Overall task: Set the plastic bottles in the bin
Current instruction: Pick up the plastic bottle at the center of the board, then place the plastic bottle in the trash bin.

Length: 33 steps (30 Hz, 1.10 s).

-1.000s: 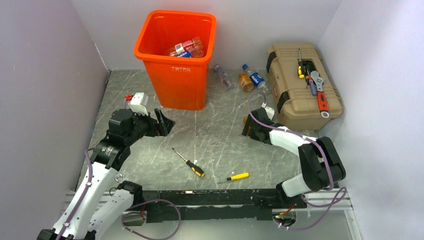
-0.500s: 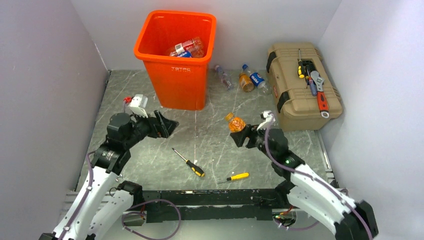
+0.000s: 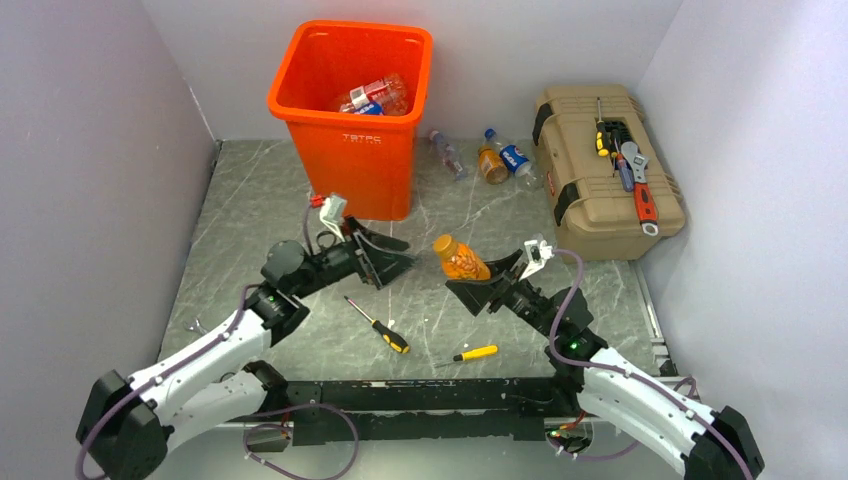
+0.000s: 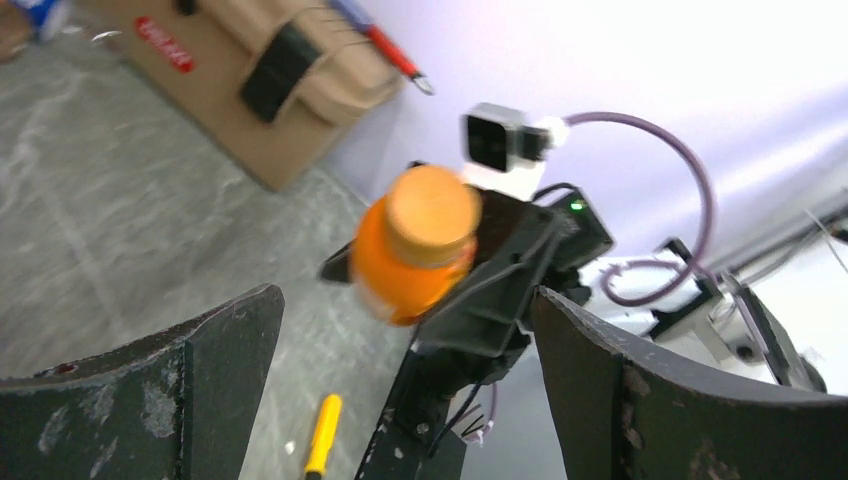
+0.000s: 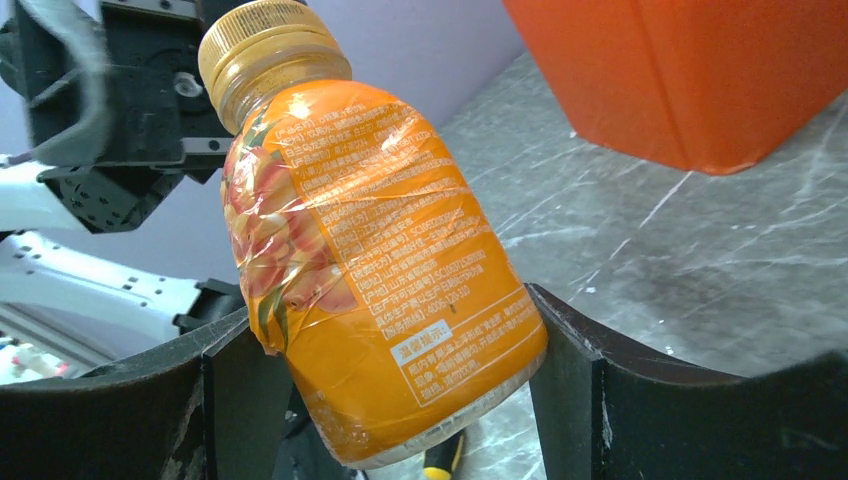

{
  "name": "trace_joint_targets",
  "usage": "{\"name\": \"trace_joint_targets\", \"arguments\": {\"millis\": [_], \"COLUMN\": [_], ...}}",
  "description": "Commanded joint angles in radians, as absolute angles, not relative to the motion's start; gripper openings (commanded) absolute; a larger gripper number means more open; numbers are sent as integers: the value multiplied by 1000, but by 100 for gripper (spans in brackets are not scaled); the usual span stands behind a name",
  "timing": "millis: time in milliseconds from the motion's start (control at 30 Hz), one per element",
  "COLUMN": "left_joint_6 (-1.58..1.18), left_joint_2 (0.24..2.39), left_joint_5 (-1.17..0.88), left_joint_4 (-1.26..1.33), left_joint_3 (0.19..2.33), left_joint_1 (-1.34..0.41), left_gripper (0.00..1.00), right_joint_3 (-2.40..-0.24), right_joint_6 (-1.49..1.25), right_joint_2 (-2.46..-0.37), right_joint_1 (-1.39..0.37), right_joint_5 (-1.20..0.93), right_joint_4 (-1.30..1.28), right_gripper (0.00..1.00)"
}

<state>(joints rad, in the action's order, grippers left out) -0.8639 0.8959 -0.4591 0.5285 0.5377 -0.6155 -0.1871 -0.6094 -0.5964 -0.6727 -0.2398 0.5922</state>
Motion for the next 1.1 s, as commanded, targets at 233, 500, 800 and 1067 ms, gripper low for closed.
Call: {"name": "trace_joint_targets", "arguments": {"millis": [233,500,800,1067], "left_joint_6": [-647,-588,-570,-532], "left_joint_2": [1081,1099,1092,1046], "left_joint_5": [-301,-196,-212,-302], "left_joint_4": [781,708,696,545], "left_joint_3": [651,689,699,759], "left_joint_1": [-862,-895,-900,-900], "left_gripper": [98,80,25,0], "right_joint_3": [-157,-169,-191,-340], "right_joint_6": [-717,-689,-659,-538], "right_joint_2": [-701,-687,-681,-625], "right_joint_1": [-785,-823,-845,-847], "right_joint_5": [-135,-123,-127,-164], "right_joint_4": [922,875,788,427], "right_gripper": [31,31,33,89]}}
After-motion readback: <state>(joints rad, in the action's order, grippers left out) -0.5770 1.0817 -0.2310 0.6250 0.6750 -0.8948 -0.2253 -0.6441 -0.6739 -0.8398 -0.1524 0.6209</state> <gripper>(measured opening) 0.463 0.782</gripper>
